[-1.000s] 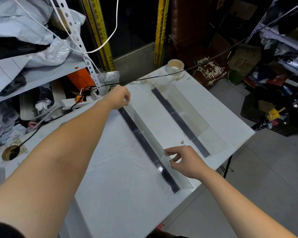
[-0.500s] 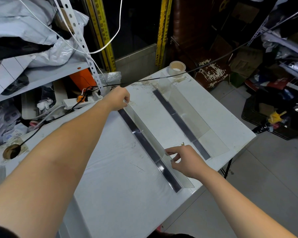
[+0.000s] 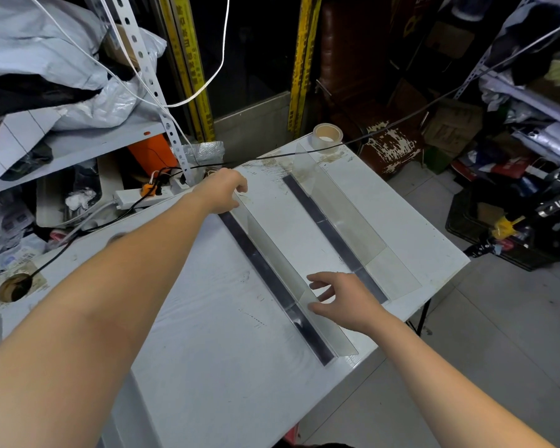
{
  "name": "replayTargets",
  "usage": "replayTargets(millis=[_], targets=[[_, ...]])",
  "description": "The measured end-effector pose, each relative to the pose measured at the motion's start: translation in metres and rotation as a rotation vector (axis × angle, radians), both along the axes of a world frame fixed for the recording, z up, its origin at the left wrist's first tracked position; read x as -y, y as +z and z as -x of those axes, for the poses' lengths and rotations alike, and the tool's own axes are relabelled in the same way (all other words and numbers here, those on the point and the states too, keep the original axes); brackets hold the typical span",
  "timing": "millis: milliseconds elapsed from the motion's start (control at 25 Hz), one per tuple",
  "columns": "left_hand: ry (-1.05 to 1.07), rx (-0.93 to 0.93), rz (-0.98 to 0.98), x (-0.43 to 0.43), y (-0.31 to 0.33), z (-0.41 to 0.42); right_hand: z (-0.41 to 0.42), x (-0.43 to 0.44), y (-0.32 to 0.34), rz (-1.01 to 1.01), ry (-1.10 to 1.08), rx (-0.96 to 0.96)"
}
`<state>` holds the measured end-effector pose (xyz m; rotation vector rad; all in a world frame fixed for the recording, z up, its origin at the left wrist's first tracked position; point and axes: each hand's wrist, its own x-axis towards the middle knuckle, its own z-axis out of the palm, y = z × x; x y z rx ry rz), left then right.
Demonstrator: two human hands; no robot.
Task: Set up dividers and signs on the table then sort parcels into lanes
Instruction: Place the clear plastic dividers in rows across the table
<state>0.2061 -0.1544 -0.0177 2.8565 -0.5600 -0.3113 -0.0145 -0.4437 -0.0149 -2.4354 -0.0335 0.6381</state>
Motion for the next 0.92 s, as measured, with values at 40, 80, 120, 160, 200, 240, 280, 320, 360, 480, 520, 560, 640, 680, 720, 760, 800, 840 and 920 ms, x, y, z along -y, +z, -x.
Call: replayTargets(millis=[40,80,120,160,200,240,280,320,360,480,520,560,640,680,720,760,800,840,920], targets=[[0.007,0.015,-0.009,-0.001,0.002,0.002,-0.002,-0.001,0.001,0.009,0.001,0.021],[0.027,0.027,-0.015,-0.002,0.006,0.006,-0.005,-0.003,0.003,0.034,0.015,0.047],[0.059,0.033,-0.016,-0.003,0.010,0.010,-0.007,-0.006,0.005,0.075,0.042,0.079],[0.098,0.036,-0.015,-0.006,0.015,0.016,-0.010,-0.010,0.007,0.124,0.076,0.110],[0.130,0.046,-0.018,-0.010,0.021,0.022,-0.014,-0.015,0.009,0.168,0.109,0.144],[0.161,0.057,-0.032,-0.016,0.027,0.029,-0.018,-0.021,0.012,0.200,0.138,0.176],[0.191,0.068,-0.056,-0.023,0.034,0.037,-0.023,-0.028,0.016,0.216,0.166,0.209],[0.224,0.070,-0.088,-0.031,0.041,0.045,-0.028,-0.036,0.019,0.223,0.194,0.239],[0.263,0.069,-0.118,-0.044,0.047,0.056,-0.033,-0.046,0.024,0.223,0.227,0.268],[0.375,0.035,-0.174,-0.088,0.065,0.096,-0.046,-0.088,0.038,0.231,0.314,0.329],[0.412,0.021,-0.194,-0.102,0.069,0.111,-0.049,-0.104,0.043,0.233,0.339,0.347],[0.457,0.009,-0.217,-0.117,0.075,0.129,-0.049,-0.123,0.048,0.238,0.369,0.360],[0.543,0.002,-0.249,-0.141,0.084,0.163,-0.047,-0.157,0.057,0.252,0.425,0.378],[0.581,0.006,-0.255,-0.153,0.088,0.180,-0.045,-0.173,0.062,0.254,0.452,0.387],[0.609,0.008,-0.260,-0.161,0.092,0.196,-0.043,-0.188,0.067,0.254,0.477,0.396],[0.633,0.008,-0.263,-0.172,0.095,0.213,-0.038,-0.204,0.072,0.255,0.501,0.405],[0.650,0.010,-0.265,-0.181,0.097,0.228,-0.033,-0.217,0.077,0.257,0.516,0.413],[0.663,0.007,-0.265,-0.190,0.096,0.242,-0.028,-0.229,0.081,0.259,0.528,0.426],[0.672,0.012,-0.277,-0.204,0.095,0.269,-0.014,-0.252,0.087,0.262,0.547,0.446]])
